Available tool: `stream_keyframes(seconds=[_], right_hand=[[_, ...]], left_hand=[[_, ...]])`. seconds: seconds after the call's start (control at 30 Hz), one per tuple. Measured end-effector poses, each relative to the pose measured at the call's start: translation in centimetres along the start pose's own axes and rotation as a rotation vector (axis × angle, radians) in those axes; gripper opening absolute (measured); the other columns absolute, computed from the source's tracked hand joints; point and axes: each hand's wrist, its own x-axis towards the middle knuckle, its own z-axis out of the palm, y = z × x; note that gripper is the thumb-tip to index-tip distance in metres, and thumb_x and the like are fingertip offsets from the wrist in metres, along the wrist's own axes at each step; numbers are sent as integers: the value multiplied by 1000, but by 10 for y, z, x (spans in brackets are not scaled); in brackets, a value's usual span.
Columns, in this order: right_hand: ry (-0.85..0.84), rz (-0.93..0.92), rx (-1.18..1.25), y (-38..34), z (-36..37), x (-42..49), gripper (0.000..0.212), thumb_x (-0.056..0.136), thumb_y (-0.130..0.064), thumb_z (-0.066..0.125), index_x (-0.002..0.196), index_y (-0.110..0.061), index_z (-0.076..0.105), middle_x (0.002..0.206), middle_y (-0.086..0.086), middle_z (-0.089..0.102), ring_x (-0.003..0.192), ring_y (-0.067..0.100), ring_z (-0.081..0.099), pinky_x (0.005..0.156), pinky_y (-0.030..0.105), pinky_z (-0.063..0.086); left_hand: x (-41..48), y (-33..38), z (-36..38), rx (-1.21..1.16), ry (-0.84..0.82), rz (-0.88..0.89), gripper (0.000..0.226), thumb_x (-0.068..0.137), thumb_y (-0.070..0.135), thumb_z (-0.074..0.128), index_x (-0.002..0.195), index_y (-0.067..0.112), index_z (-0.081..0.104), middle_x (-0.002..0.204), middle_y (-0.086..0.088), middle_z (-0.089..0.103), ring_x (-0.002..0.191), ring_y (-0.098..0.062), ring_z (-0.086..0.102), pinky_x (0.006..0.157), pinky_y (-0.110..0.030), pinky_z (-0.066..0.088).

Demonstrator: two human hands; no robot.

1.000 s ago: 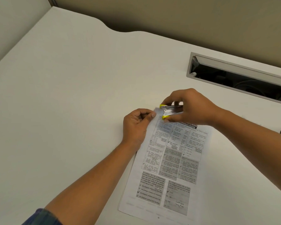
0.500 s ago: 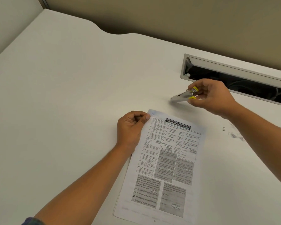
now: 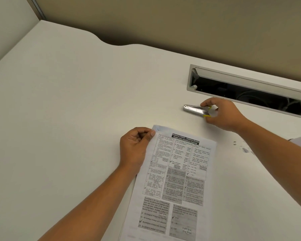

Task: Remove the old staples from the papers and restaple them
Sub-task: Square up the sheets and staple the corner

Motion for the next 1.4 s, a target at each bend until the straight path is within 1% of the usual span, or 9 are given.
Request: stream_keyframes(seconds=[0.23, 0.37, 0.5, 0.63, 0.73, 0.87, 1.03, 1.13, 1.4], right_hand=[[124, -6, 20, -1, 0, -13, 47, 74, -23, 81, 119, -25, 65, 126, -4, 63, 118, 18, 55, 102, 36, 45], [403, 87, 222, -34, 3, -64, 29, 84, -20, 74, 112, -24, 66, 119, -7, 66, 108, 8, 58, 89, 29, 49], [431, 182, 451, -79, 21, -130, 18, 85, -14, 73, 97, -27, 69, 100, -11, 71, 94, 7, 66, 79, 23, 51], [288, 372, 851, -119, 19, -179, 10, 86, -11, 72, 89, -20, 74, 81, -2, 76, 78, 13, 71, 68, 24, 52], [153, 435, 1047, -147, 2, -211, 8, 88, -18, 69, 87, -15, 77, 87, 2, 78, 80, 19, 71, 72, 31, 51], [36, 364, 1236, -181, -31, -250, 25, 78, -40, 67, 73, -18, 79, 81, 5, 76, 72, 16, 66, 68, 29, 50], [16, 180, 1321, -202, -49, -289, 20, 76, -29, 71, 62, -15, 74, 64, 2, 66, 65, 16, 59, 58, 24, 46], [56, 106, 1316, -203, -49, -301, 17, 69, -30, 78, 66, -14, 75, 63, 2, 65, 63, 18, 52, 61, 27, 43], [40, -5, 1320, -201, -47, -319, 50, 63, -51, 82, 84, -7, 76, 73, 8, 67, 66, 18, 50, 63, 26, 44]], left_hand=[[-2, 1, 1, 8, 15, -13, 10, 81, 7, 75, 80, 17, 73, 75, 5, 75, 73, -10, 69, 69, -26, 58], [-6, 5, 1, 47, -28, -28, 10, 79, 6, 78, 84, 13, 74, 80, 0, 77, 77, -16, 73, 71, -31, 60], [-20, 13, 1, 148, -127, 18, 17, 78, 2, 79, 93, 9, 75, 85, 1, 76, 80, -15, 74, 69, -29, 60], [-47, 35, 6, 255, -197, 179, 16, 83, 8, 75, 94, 19, 76, 87, 6, 69, 84, -18, 72, 72, -37, 62], [-73, 63, 9, 387, -238, 482, 20, 84, 2, 73, 97, 17, 76, 85, 4, 66, 82, -15, 68, 72, -29, 59], [-117, 100, 2, 586, -321, 1073, 20, 84, -7, 68, 100, 2, 76, 86, -12, 68, 81, -16, 63, 68, -24, 52], [-162, 130, -4, 624, -316, 1403, 14, 87, 3, 70, 99, -1, 75, 94, -7, 63, 82, -23, 64, 68, -35, 53], [-175, 137, -7, 620, -295, 1497, 14, 90, 4, 66, 103, 2, 68, 95, -6, 61, 84, -20, 63, 72, -32, 54], [-195, 144, -18, 633, -243, 1562, 11, 92, 3, 61, 101, 2, 68, 94, -7, 61, 82, -20, 64, 73, -32, 54]])
